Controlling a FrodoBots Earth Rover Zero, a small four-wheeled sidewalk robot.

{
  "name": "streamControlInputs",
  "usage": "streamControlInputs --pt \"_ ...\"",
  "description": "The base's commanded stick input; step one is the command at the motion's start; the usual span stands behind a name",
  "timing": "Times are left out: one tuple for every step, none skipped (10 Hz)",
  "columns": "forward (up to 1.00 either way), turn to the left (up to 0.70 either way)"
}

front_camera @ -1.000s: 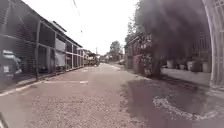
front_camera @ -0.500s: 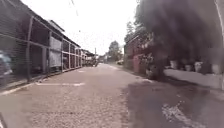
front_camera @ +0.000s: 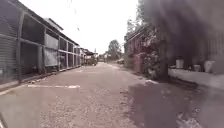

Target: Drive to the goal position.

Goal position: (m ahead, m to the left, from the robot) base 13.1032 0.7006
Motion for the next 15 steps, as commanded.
streamControlInputs --pt "0.7 0.01" --pt "0.7 0.1" --pt "0.7 0.3" --pt "0.7 0.35" --pt "0.7 0.33" --pt "0.7 0.05" --pt "0.7 0.0" --pt "0.7 0.0" --pt "0.7 0.0" --pt "0.7 0.0" --pt "0.7 0.0" --pt "0.7 0.0" --pt "0.7 0.0" --pt "0.7 0.0" --pt "0.7 0.0"
